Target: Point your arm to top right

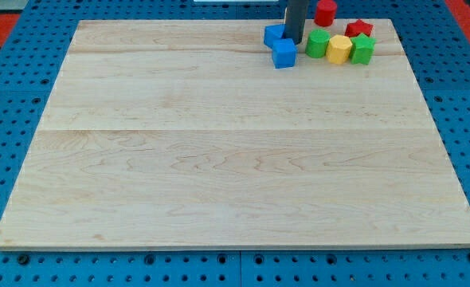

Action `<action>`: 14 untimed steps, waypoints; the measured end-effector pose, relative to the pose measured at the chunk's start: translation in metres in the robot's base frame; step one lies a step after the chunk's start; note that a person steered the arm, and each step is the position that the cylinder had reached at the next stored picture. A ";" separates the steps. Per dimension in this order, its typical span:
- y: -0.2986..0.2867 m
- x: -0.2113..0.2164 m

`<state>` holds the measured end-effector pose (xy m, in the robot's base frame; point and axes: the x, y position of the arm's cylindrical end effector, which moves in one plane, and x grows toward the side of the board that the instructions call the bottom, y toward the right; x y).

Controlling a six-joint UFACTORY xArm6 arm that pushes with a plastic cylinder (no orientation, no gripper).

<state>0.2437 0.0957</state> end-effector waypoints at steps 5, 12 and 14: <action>-0.076 0.022; 0.116 0.135; 0.182 0.065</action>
<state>0.3088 0.2773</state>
